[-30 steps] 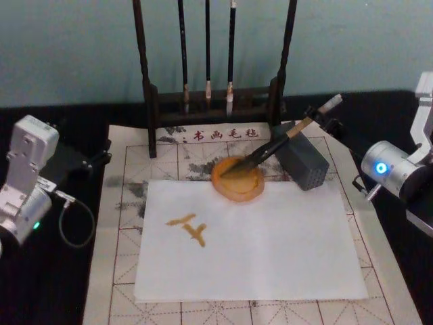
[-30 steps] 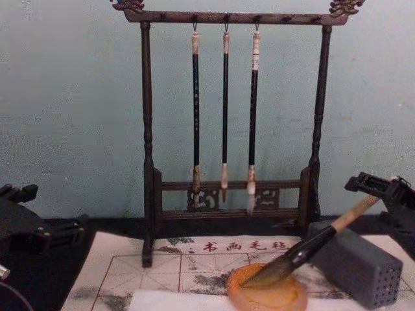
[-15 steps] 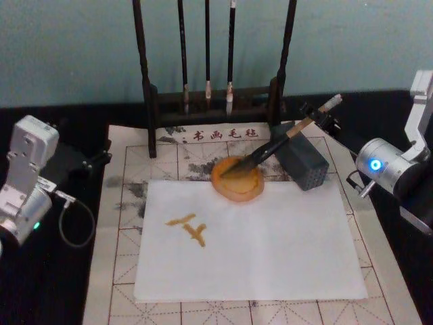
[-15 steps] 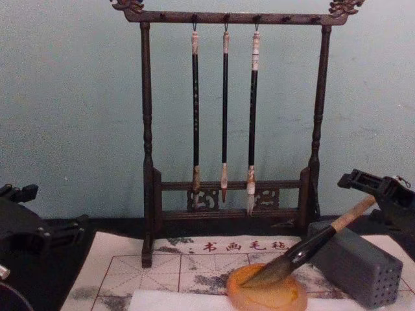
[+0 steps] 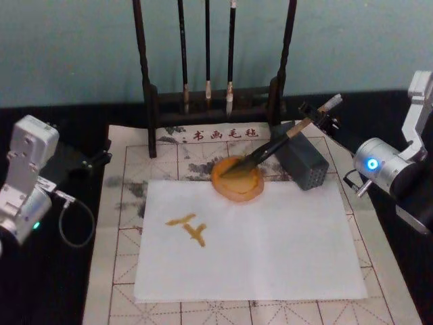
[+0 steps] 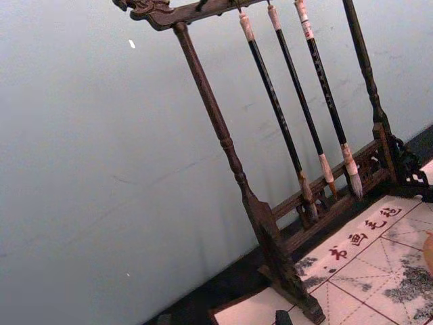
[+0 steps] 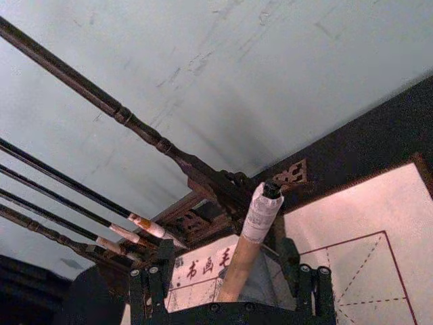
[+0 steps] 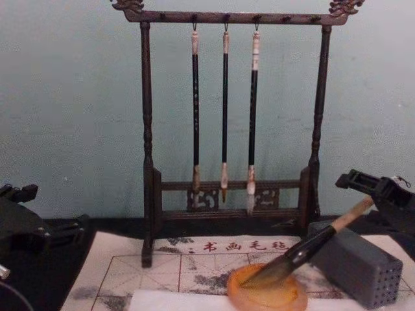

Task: Pick up the brush from the inkstone, write on the paper, then place the brush back to its original position.

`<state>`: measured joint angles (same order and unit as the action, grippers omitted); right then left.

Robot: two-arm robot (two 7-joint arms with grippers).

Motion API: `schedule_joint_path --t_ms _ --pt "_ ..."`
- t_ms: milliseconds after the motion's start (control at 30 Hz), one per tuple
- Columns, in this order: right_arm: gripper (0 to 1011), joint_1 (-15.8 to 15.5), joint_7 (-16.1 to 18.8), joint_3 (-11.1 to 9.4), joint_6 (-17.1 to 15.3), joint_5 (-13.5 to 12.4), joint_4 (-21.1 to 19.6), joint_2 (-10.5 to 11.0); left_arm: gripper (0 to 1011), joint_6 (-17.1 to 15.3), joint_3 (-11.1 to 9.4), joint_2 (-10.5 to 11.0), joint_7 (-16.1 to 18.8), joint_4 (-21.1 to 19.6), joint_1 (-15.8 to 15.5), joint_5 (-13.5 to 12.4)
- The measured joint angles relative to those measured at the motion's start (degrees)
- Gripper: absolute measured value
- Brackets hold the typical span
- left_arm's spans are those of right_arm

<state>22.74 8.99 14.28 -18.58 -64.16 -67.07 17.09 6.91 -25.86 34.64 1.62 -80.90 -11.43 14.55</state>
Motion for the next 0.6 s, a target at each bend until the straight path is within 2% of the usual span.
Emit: schedule_joint_path --t_ms 233,600 --pt "1003 0.1 -0.4 0.8 0.4 -0.9 0.0 0.4 1001 0.0 0.0 0.0 0.0 0.0 0.0 0.0" --pt "1002 0.1 -0.4 0.7 0.4 -0.9 0.0 0.4 1001 0.0 0.0 0.0 0.0 0.0 0.0 0.0"
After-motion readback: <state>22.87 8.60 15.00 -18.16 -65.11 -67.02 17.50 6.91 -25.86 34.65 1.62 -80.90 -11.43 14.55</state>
